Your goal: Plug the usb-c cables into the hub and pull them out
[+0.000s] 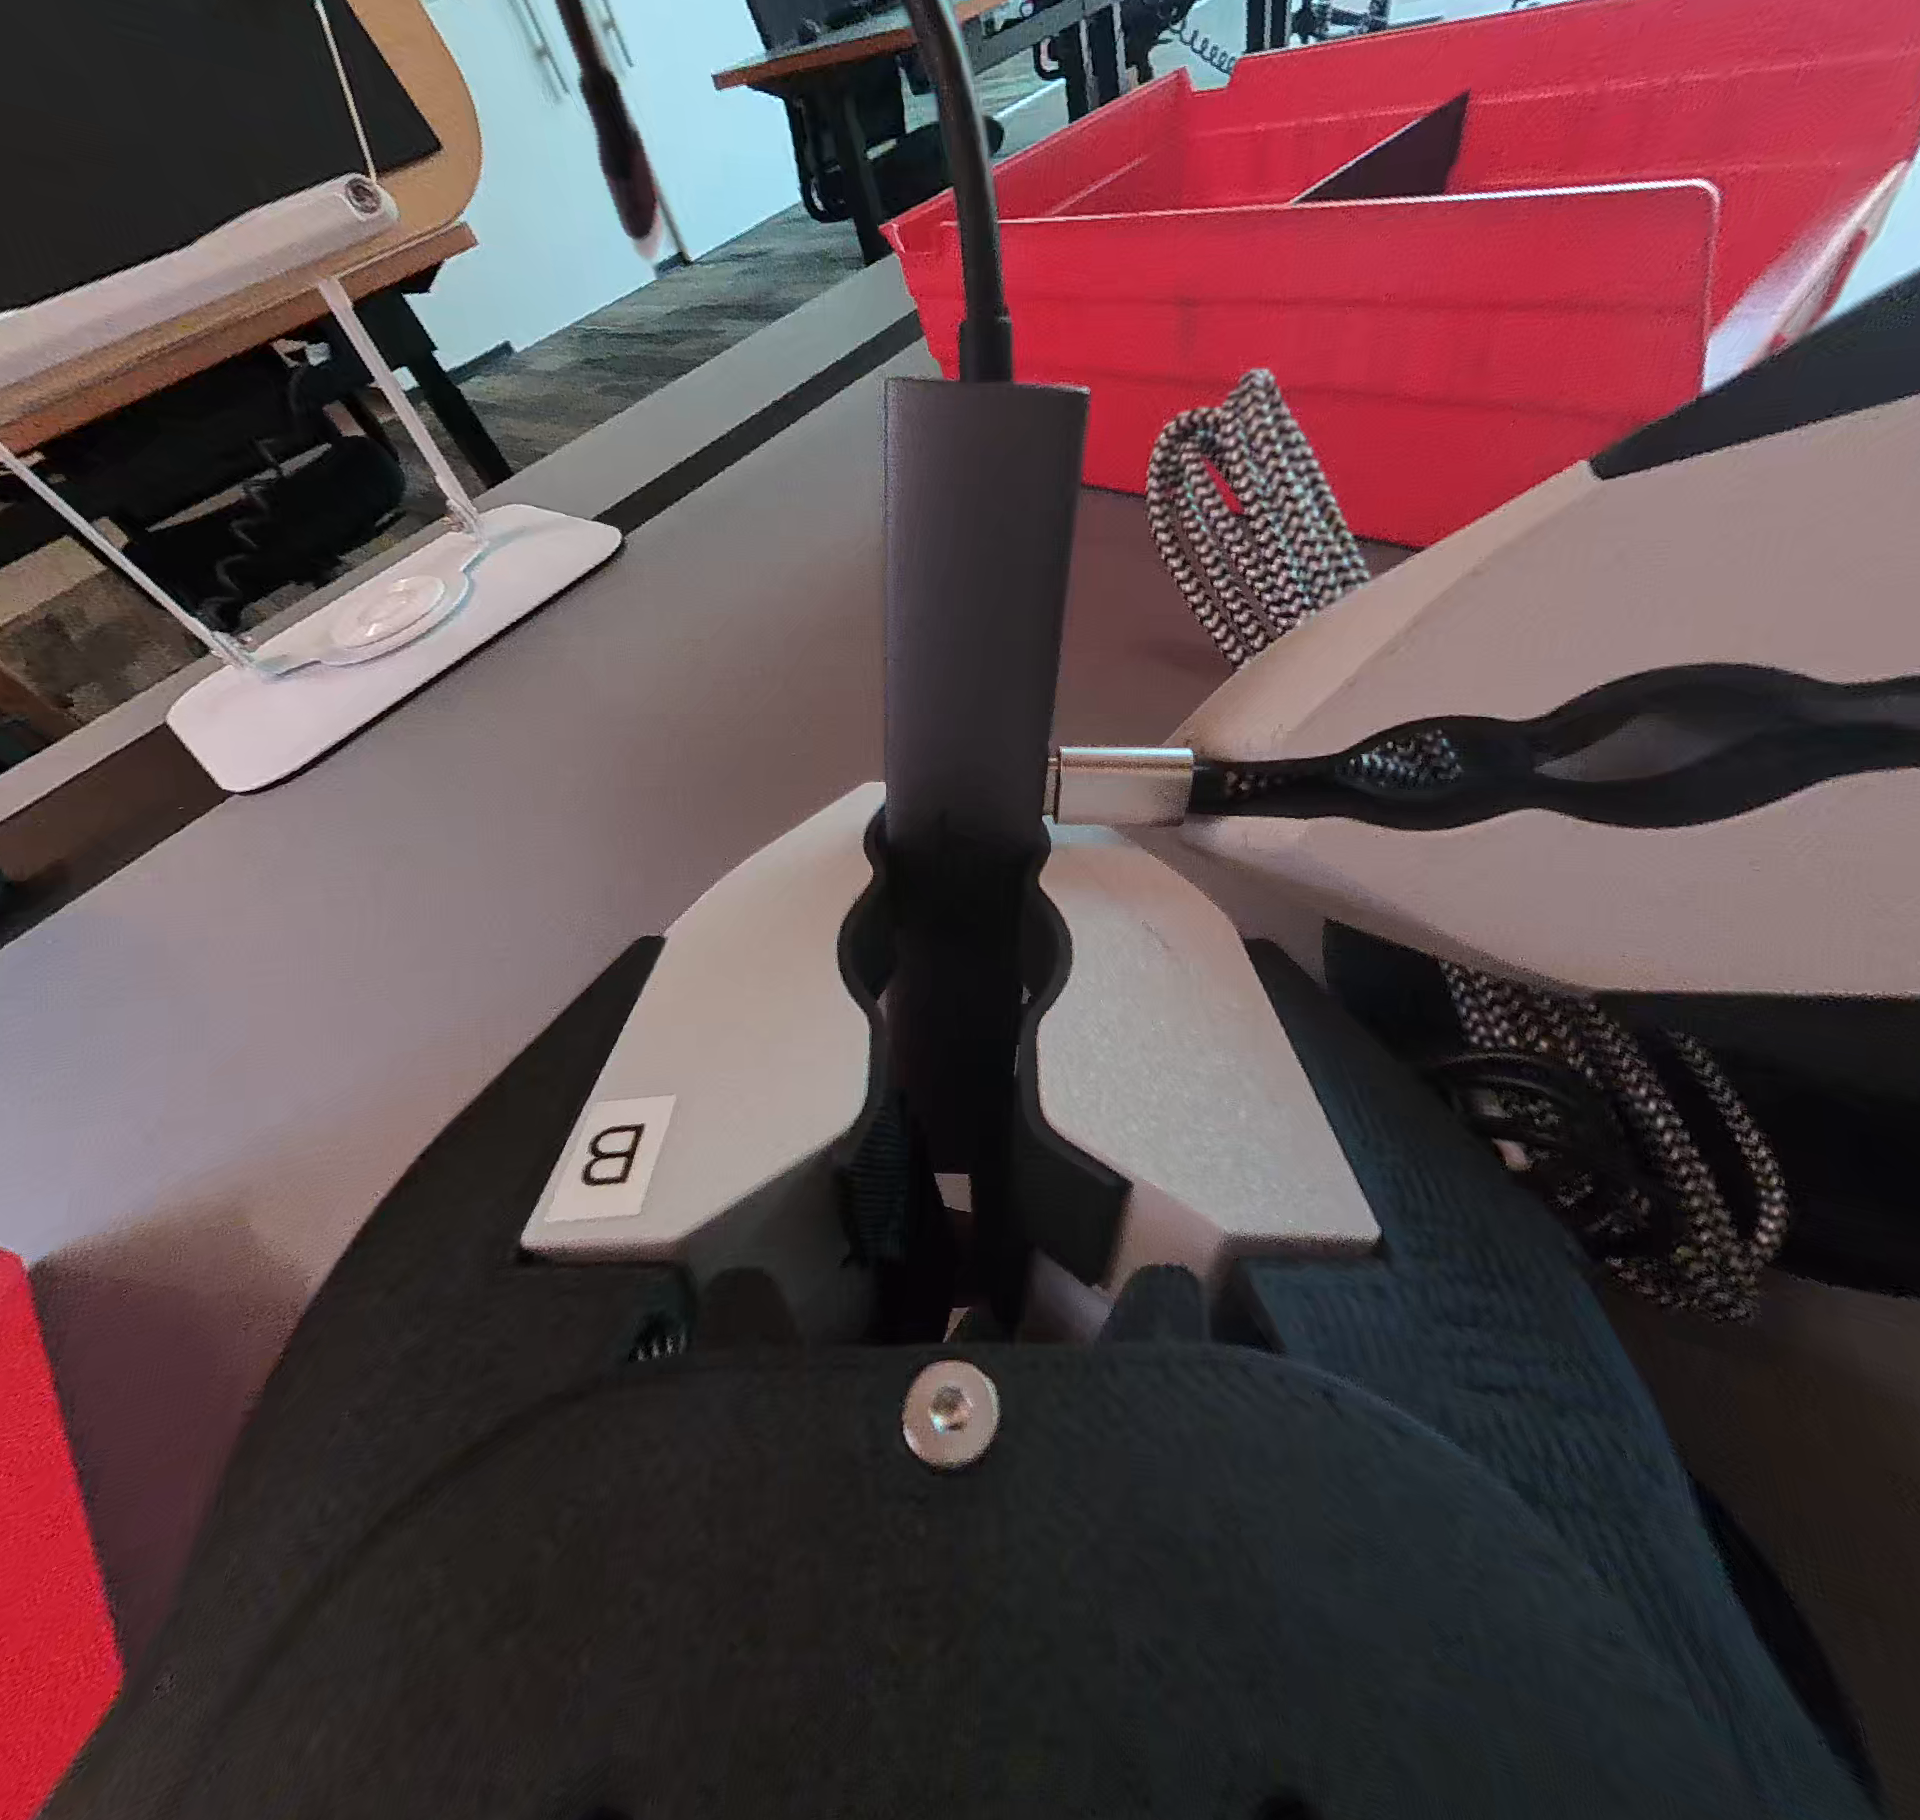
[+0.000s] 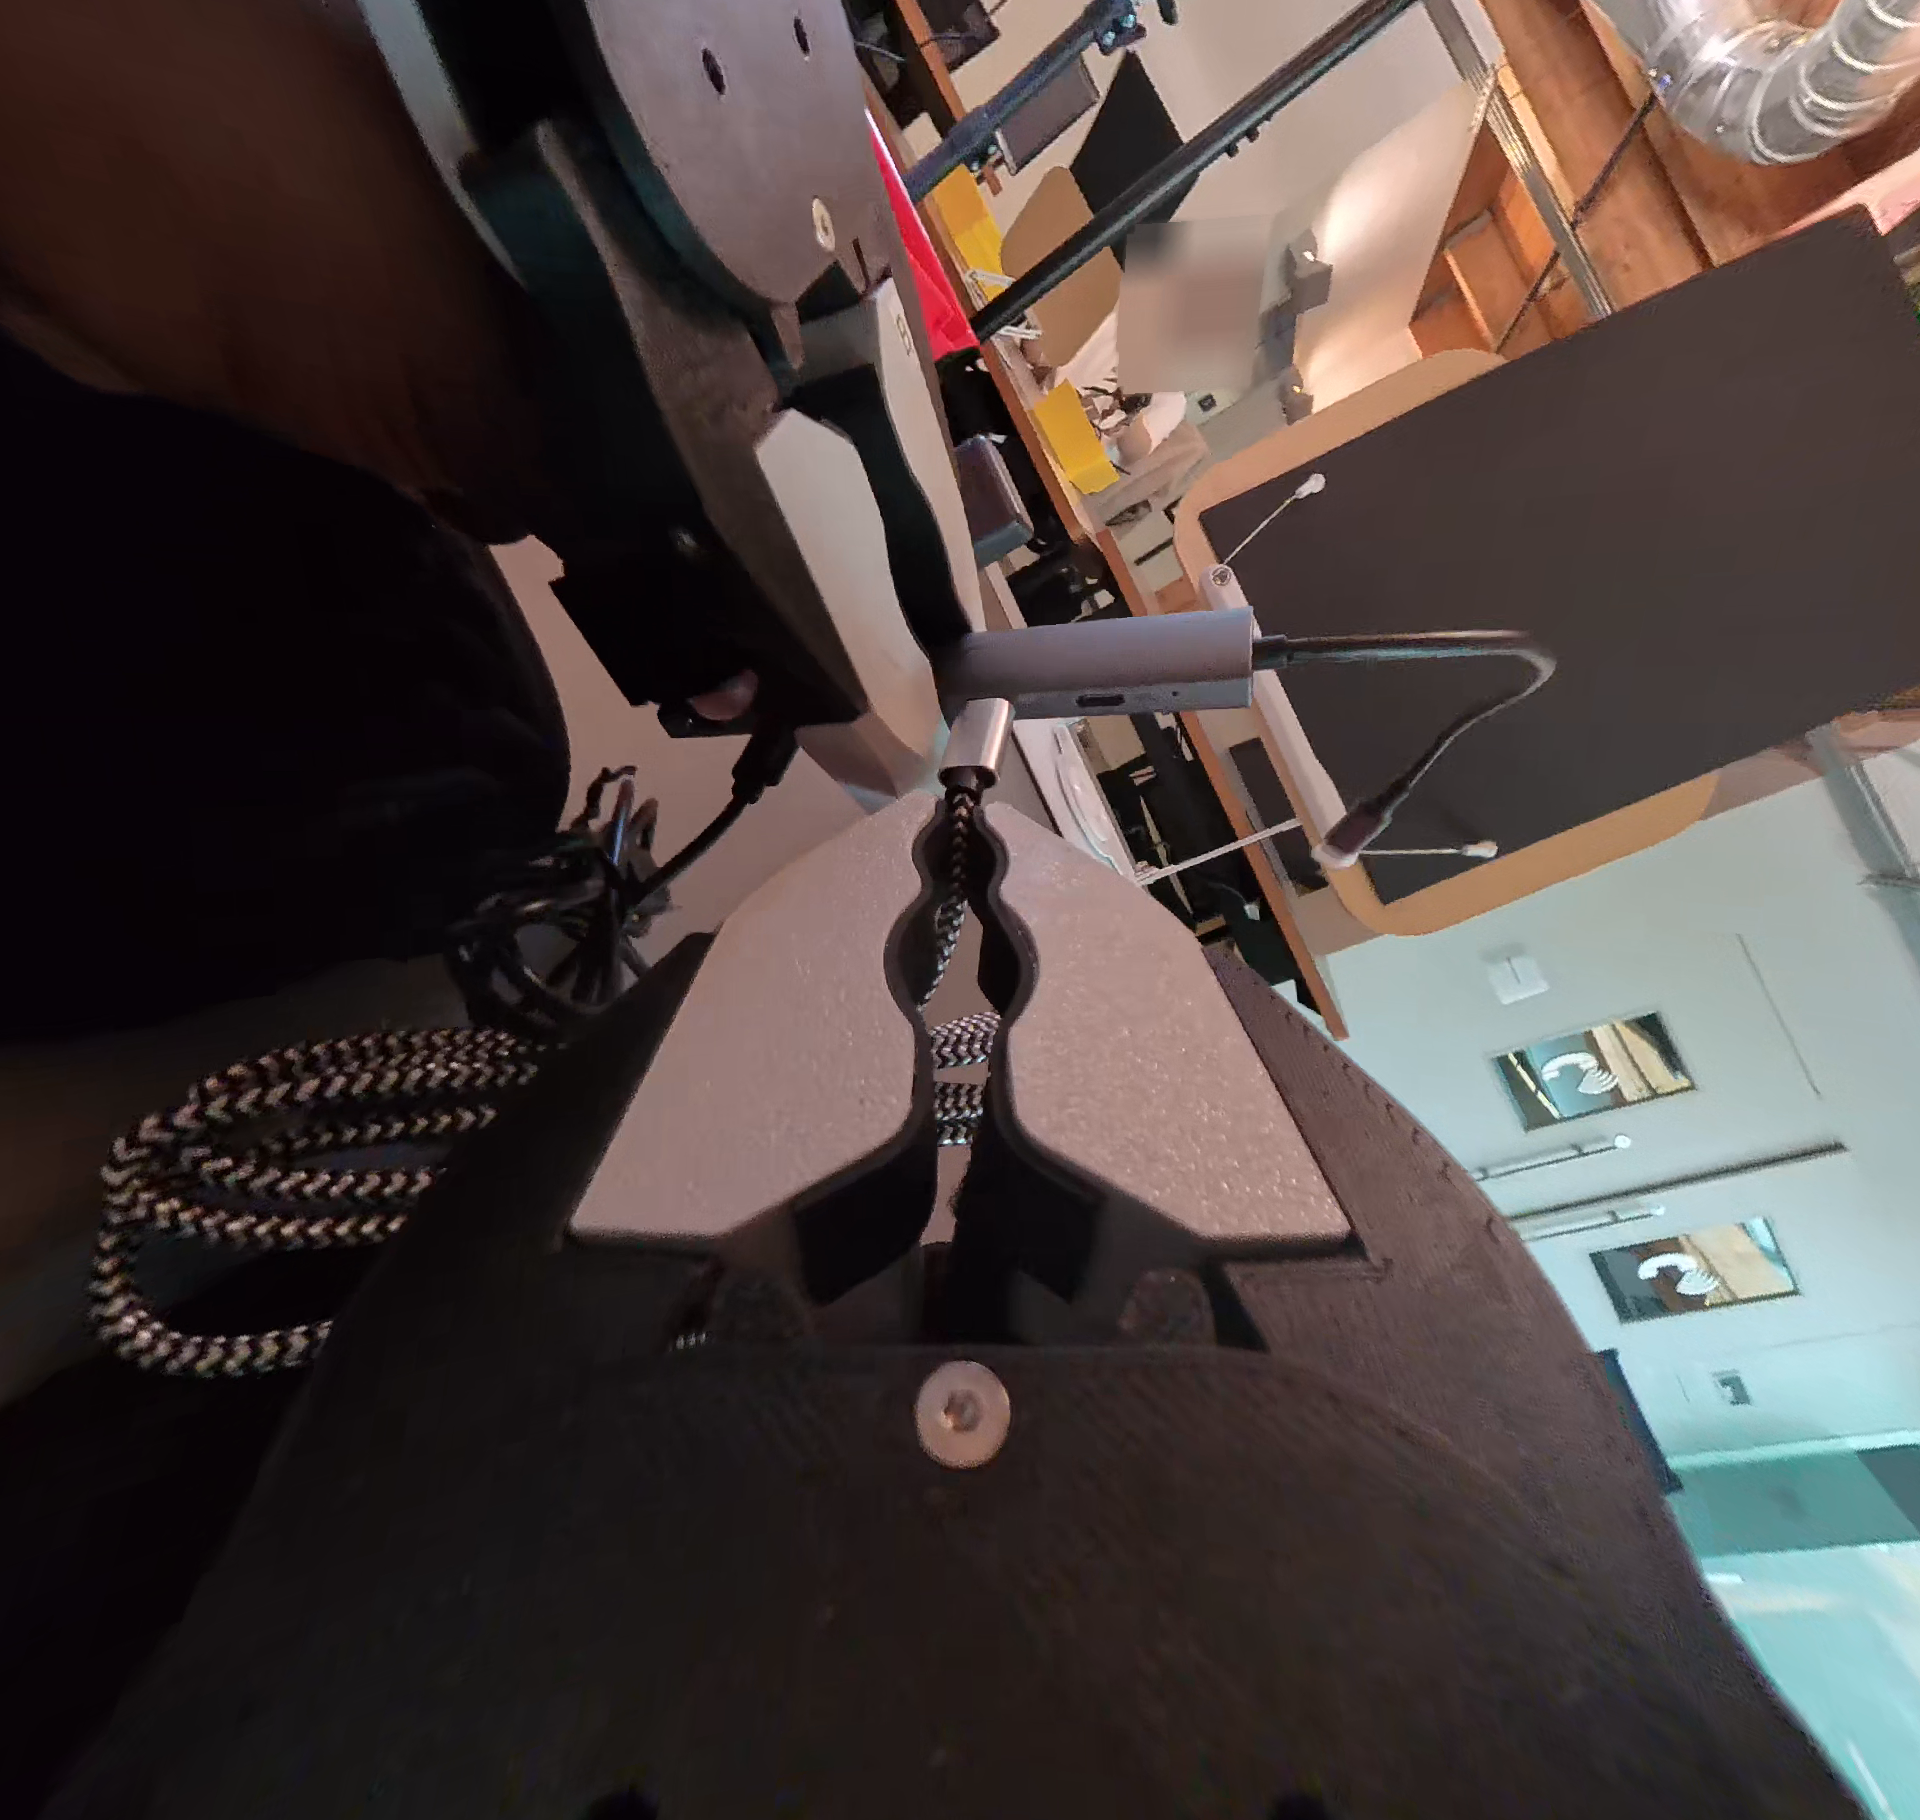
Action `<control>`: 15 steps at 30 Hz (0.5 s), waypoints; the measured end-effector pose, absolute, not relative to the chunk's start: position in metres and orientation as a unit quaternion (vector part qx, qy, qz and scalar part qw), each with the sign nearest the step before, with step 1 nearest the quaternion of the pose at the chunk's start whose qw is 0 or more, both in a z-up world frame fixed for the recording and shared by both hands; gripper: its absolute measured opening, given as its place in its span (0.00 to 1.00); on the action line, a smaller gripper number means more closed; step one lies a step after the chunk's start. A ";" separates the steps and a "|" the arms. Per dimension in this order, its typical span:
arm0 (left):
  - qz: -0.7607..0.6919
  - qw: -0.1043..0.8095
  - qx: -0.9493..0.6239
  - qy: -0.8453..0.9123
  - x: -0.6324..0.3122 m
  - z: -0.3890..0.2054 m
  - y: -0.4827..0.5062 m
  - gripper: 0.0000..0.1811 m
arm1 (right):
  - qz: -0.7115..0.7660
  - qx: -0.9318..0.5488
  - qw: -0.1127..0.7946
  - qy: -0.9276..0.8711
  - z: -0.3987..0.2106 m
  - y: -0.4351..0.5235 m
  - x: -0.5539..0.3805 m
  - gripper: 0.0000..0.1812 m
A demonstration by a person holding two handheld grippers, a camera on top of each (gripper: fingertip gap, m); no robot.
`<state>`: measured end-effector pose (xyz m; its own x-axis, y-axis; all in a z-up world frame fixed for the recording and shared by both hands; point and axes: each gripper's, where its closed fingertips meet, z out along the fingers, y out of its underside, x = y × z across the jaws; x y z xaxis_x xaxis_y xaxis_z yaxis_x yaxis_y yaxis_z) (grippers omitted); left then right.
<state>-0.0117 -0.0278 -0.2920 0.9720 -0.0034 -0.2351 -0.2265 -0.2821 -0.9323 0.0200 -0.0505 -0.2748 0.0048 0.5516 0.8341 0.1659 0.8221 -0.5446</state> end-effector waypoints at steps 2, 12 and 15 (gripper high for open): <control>0.093 0.596 -0.794 0.073 -0.011 -0.292 -0.027 0.10 | 0.140 -0.250 0.659 -0.696 -0.274 -0.050 0.020 0.01; 0.133 0.568 -0.808 0.080 -0.016 -0.299 -0.027 0.08 | 0.169 -0.305 0.627 -0.697 -0.283 -0.047 0.018 0.02; 0.172 0.549 -0.814 0.078 -0.021 -0.302 -0.027 0.09 | 0.153 -0.315 0.621 -0.701 -0.289 -0.044 0.015 0.04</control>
<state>-0.0213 -0.0266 -0.3020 0.9289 0.0616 -0.3652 -0.3155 -0.3848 -0.8674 0.0155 -0.0438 -0.2889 -0.0307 0.6321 0.7743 0.2525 0.7544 -0.6059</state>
